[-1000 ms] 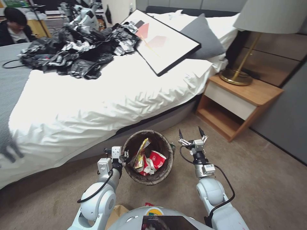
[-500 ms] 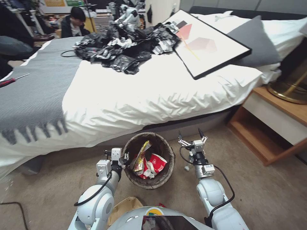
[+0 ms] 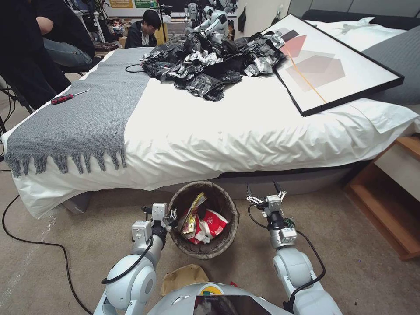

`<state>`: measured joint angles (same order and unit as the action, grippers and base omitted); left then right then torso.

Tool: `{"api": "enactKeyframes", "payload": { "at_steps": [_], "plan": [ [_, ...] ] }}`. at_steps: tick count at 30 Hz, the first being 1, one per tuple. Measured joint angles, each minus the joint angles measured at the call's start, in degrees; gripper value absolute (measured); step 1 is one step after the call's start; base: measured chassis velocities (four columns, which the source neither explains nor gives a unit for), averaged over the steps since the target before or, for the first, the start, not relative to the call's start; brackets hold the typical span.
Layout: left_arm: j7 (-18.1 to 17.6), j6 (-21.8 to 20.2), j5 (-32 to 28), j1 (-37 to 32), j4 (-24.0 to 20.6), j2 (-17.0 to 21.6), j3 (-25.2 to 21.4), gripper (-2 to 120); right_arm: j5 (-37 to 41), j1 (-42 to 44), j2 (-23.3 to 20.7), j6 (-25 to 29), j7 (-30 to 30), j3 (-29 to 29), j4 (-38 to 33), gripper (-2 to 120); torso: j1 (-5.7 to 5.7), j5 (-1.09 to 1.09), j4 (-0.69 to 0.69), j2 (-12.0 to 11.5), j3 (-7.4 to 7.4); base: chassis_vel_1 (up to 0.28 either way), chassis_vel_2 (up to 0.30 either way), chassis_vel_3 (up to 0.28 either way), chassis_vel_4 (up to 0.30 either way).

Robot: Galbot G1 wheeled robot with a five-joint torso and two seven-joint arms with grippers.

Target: Pick up the trash bin, then pick up the garbage from the floor and place it into the trash bin.

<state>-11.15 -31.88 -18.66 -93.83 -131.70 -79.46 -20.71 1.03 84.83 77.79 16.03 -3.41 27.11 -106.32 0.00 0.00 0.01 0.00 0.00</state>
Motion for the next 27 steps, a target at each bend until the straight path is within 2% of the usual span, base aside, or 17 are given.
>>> {"api": "enactKeyframes", "payload": {
  "at_steps": [10,13,18,22,27],
  "plan": [
    [0.39,0.23,0.75,0.43,0.87,-0.22,0.33,0,-0.28,1.08,0.49,-2.45,-2.57,1.37,-0.28,98,0.0,0.0,-0.01,0.0,0.0,0.0,0.0,0.0,0.0],
    [0.57,0.23,0.93,0.53,1.02,-0.28,0.34,0,0.44,1.98,0.74,-6.42,-6.43,2.02,-0.41,97,0.0,0.0,-0.01,0.0,0.0,0.0,0.0,0.0,0.0],
    [0.51,0.28,0.96,0.74,1.32,-0.34,0.33,0,2.9,2.43,0.73,-10.16,-8.64,2.09,-0.44,97,0.0,0.0,-0.02,0.0,0.0,0.0,0.0,0.0,0.0],
    [0.43,0.29,0.82,0.97,1.55,-0.37,0.24,0,9.19,0.96,0.68,-15.64,-11.97,1.72,3.87,98,0.0,0.0,0.0,0.0,0.0,0.0,0.0,0.0,0.0],
    [0.47,0.23,0.82,0.94,1.51,-0.38,0.2,0,11.49,-0.77,0.62,-16.98,-12.97,1.63,8.79,99,0.0,0.0,-0.01,0.0,0.0,0.0,0.0,0.0,0.0]
  ]
}}
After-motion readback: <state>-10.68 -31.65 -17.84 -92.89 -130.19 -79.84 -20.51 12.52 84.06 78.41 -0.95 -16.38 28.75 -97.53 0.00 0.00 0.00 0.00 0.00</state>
